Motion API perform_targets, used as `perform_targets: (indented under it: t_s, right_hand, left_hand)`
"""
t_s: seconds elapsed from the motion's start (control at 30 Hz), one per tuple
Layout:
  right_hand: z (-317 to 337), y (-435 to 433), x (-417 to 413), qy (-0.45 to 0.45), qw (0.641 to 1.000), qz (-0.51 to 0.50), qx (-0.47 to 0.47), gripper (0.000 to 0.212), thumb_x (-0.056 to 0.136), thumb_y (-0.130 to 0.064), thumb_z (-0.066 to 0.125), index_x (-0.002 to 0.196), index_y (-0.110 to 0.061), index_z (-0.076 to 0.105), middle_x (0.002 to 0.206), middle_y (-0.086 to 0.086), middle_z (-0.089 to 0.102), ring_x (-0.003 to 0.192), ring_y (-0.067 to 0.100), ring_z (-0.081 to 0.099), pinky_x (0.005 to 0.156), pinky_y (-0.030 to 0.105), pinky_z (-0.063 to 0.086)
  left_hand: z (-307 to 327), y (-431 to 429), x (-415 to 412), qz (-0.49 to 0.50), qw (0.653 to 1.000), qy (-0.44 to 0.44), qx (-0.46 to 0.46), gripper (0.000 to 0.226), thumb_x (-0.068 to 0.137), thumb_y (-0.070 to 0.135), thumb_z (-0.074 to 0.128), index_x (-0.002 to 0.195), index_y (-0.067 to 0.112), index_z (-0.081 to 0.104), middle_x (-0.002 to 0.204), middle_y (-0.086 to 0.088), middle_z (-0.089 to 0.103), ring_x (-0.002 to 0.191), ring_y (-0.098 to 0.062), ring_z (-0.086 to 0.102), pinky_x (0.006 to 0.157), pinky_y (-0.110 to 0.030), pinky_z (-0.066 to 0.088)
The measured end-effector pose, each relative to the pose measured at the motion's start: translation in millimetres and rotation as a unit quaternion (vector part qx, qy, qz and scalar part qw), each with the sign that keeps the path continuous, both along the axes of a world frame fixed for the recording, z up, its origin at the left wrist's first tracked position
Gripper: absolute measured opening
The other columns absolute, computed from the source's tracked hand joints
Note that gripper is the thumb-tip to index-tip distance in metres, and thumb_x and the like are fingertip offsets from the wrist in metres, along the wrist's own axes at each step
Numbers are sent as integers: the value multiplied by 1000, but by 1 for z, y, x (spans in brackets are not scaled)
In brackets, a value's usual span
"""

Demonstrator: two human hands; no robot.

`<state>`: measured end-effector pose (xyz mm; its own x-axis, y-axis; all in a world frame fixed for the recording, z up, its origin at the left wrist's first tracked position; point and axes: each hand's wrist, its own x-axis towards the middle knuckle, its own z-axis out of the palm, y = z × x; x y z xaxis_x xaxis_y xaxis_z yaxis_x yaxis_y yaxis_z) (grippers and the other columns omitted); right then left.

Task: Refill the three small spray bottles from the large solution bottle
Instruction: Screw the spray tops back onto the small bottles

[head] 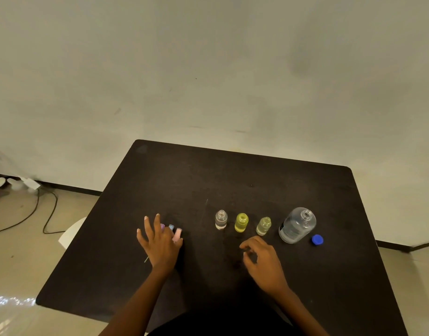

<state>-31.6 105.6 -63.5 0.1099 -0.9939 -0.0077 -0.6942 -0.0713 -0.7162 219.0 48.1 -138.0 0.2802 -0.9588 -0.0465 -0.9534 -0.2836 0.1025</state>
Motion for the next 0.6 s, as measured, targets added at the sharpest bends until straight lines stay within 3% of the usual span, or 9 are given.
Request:
perform_targets:
  t_s: [0.1,0.2,0.27,0.33,0.43,0.6]
  right_hand:
    - [1,0,-1,3,1000,-6,3,19,80,-7,63,92,-21,64,91,-12,57,80,7,58,74,27,51]
    - [7,1,-5,-38,997,-61,17,23,80,-2,62,85,-24,63,86,-12,59,79,6,59,71,21,50]
    - [17,-2,-8,-114,985,-120,48,26,81,1,61,80,-26,61,83,-6,62,78,8,60,69,18,47]
    - [34,-4,-10,-237,951,-165,112,19,84,-4,60,86,-23,62,86,1,65,74,11,63,65,20,48]
    - [54,-5,-10,-352,907,-162,162,15,83,-9,62,96,-17,63,85,5,68,66,13,64,54,21,48]
    - [62,-3,-22,-365,898,-189,155,12,81,-11,64,93,-9,65,80,9,68,63,12,60,51,18,44]
  left_hand:
    - [10,2,-7,17,998,60,-24,25,72,42,73,83,20,71,150,-7,34,144,-32,8,111,-57,3]
    - [38,4,-32,14,979,181,-95,16,69,36,78,69,23,68,146,-2,40,143,-31,14,110,-55,4]
    - [61,7,-55,-35,955,266,-128,15,67,34,80,69,27,67,143,9,41,142,-24,15,109,-50,9]
    - [80,14,-82,-119,926,338,-117,15,67,40,77,74,35,66,141,22,31,141,-12,7,108,-43,7]
    - [98,20,-114,-206,894,385,-103,31,65,61,58,80,35,68,142,30,25,139,-1,0,107,-34,-1]
    - [107,21,-140,-253,872,409,-93,39,68,60,54,87,29,69,141,31,27,139,3,2,109,-32,1]
